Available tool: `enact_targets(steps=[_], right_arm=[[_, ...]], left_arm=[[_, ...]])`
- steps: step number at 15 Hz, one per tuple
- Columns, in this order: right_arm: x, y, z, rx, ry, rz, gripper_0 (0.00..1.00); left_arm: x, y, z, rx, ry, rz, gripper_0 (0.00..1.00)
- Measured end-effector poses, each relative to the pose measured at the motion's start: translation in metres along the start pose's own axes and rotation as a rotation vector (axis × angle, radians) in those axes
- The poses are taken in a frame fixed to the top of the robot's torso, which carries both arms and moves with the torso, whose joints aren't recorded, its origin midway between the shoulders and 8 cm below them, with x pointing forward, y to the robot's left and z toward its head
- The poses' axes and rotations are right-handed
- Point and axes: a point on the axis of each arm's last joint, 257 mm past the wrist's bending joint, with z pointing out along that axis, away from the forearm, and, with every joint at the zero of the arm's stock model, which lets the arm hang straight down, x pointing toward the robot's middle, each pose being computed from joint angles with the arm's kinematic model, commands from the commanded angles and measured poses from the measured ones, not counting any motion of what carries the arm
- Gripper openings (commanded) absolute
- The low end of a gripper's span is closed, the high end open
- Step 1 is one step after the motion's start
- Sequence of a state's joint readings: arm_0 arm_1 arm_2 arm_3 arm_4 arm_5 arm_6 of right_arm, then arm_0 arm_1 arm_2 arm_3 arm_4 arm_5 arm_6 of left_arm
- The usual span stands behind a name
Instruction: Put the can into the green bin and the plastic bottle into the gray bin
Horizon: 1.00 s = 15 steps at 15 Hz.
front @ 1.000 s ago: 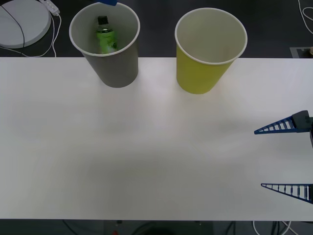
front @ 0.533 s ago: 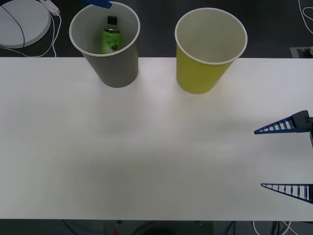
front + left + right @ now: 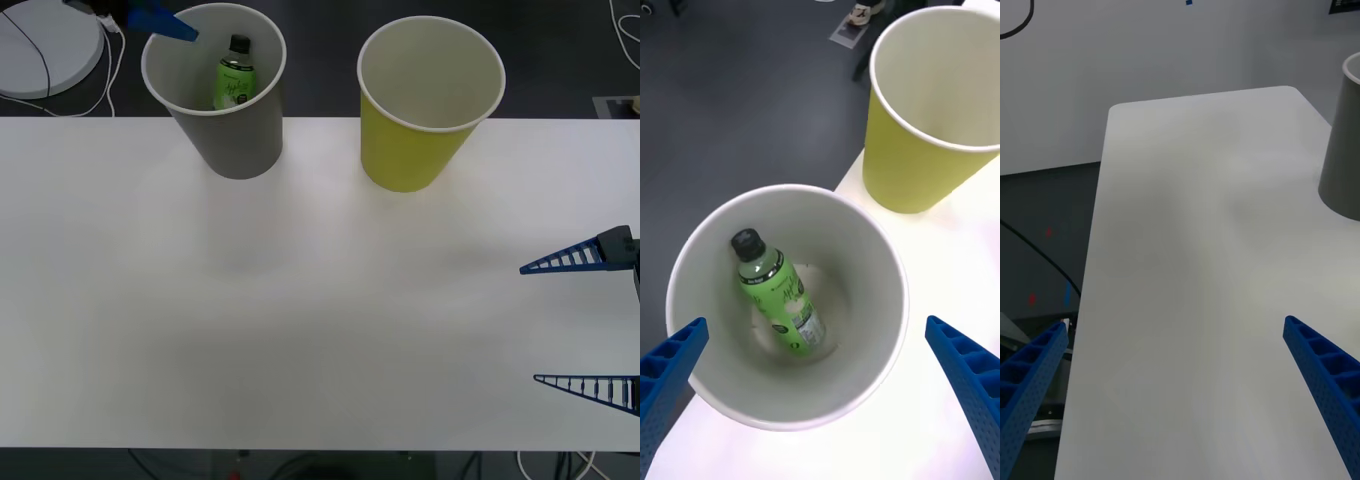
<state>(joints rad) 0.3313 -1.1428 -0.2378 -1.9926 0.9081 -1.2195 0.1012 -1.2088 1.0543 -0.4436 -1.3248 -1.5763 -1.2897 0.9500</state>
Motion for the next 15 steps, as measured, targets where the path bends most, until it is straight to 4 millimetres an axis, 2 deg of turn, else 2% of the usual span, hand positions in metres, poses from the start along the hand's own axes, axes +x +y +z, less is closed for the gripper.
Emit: enact_targets(steps=[4, 15], right_arm=[[0.000, 0.000, 0.000, 0.000, 0.000, 0.000, 1.00], [0.000, 0.000, 0.000, 0.000, 0.000, 0.000, 1.00]], left_arm=[[0.029, -0.015, -0.010, 0.005, 0.010, 0.012, 1.00], [0.107, -0.069, -0.057, -0.010, 0.017, 0.038, 1.00]])
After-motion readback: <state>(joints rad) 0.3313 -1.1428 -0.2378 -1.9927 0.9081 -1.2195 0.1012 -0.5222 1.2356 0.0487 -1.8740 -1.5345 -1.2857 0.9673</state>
